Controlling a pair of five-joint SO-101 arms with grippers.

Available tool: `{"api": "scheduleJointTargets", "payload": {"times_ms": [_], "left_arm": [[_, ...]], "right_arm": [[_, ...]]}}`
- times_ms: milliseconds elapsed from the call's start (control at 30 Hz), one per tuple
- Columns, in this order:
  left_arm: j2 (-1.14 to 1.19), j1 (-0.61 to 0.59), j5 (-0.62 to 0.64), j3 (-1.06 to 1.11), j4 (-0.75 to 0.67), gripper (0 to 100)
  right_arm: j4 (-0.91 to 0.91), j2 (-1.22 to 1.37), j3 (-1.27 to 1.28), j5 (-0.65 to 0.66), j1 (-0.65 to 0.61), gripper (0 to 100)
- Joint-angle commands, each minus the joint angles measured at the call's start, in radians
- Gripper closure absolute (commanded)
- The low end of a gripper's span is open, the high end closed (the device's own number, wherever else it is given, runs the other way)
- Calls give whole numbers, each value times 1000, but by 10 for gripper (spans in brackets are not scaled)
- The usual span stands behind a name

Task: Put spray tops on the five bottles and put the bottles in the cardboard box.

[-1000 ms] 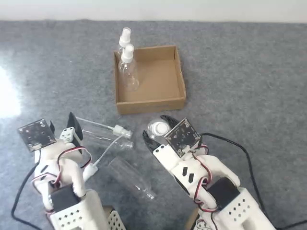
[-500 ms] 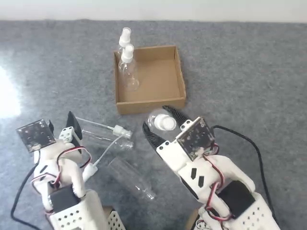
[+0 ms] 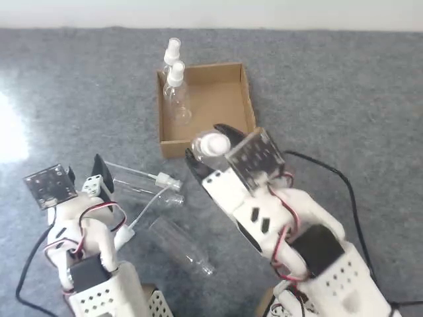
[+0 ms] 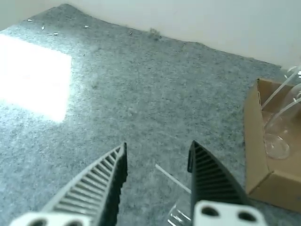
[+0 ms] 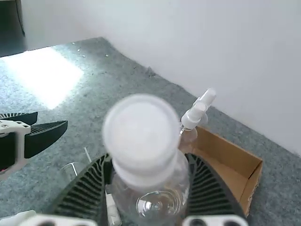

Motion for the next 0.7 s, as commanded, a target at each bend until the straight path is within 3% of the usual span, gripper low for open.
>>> {"api": "scheduleJointTargets", "payload": {"times_ms": [0, 667], "left_arm": [[-11, -3, 9, -7, -31, 801], [-11, -6, 9, -4, -31, 801]], "right_arm": [[-7, 97, -121, 6, 5, 982], [-105, 639, -466, 5, 5, 982]]}}
